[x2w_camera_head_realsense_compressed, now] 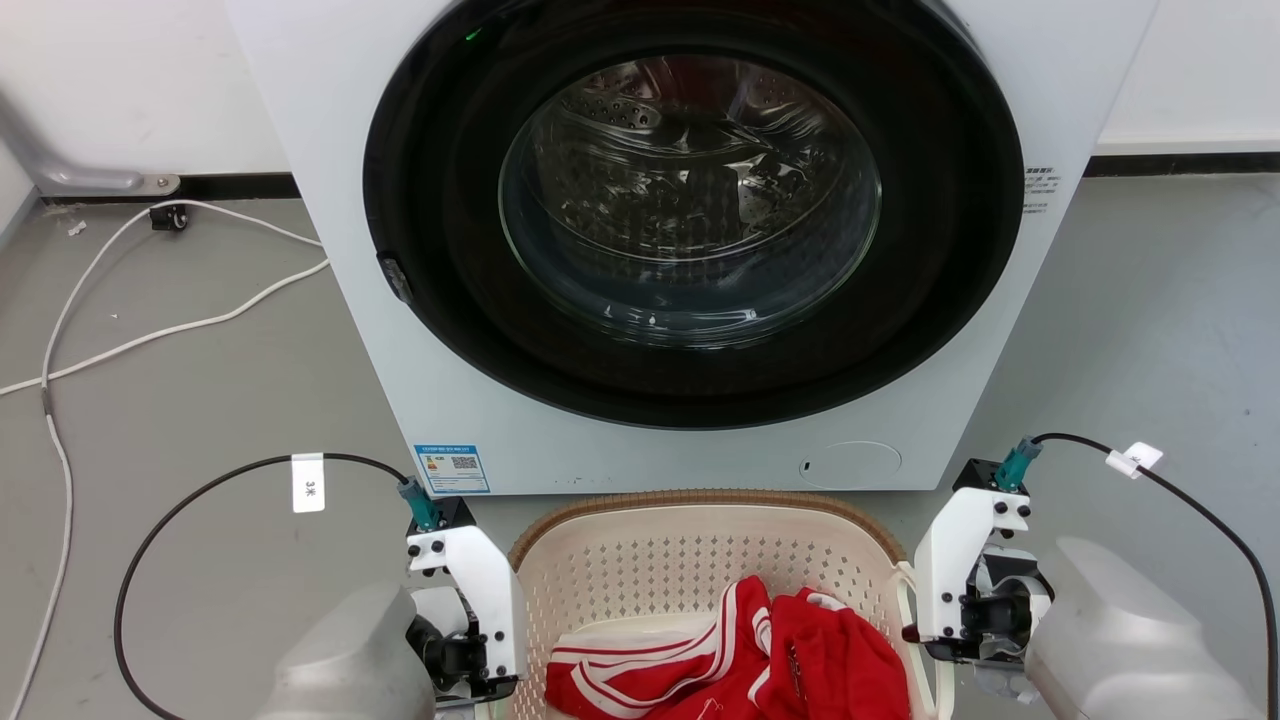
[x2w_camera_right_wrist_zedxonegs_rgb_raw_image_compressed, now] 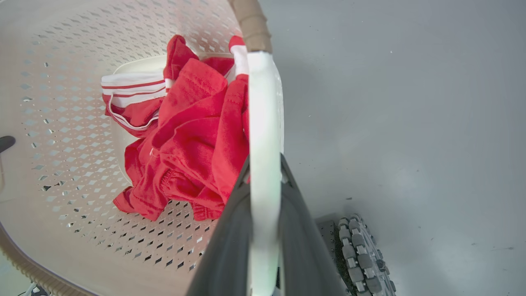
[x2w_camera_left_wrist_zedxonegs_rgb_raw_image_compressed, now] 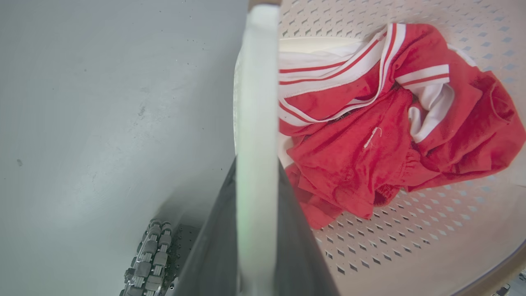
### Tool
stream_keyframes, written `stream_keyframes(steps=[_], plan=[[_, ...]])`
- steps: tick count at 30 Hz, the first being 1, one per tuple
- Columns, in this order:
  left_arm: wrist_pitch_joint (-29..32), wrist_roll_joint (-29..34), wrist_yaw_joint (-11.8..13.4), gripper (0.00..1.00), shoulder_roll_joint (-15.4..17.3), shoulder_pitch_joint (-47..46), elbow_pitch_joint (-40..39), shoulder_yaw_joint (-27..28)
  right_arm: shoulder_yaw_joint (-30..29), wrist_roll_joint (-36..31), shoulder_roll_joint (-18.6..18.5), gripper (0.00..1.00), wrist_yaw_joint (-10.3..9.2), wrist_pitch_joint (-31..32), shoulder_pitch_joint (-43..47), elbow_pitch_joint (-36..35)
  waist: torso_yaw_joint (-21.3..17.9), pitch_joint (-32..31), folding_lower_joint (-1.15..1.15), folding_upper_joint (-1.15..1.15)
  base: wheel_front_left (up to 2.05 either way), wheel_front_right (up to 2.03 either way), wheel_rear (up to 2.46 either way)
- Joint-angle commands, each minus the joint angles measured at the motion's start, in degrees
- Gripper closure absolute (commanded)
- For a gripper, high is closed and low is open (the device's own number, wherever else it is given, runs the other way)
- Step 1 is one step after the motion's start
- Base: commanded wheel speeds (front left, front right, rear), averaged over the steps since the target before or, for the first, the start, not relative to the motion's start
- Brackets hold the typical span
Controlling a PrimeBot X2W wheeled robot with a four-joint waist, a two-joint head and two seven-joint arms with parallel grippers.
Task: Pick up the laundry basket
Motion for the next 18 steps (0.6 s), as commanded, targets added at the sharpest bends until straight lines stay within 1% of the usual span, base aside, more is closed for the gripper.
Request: stream_keyframes(steps=[1, 18], plan=[[-0.4, -0.9, -0.7, 1.0, -2.2, 0.0, -1.0, 0.0, -0.1, 1.1, 2.4, 1.0, 0.79, -0.2, -0.4, -1.4, 0.0, 0.0, 0.0, 0.0, 0.0, 0.0, 0.0], [-0.9, -1.4, -0.7, 1.0, -2.3, -0.1, -0.9, -0.5, 0.4, 1.9, 2.1, 1.0, 0.79, -0.1, -0.2, -1.5, 0.0, 0.2, 0.0, 0.0, 0.0, 0.0, 0.0]])
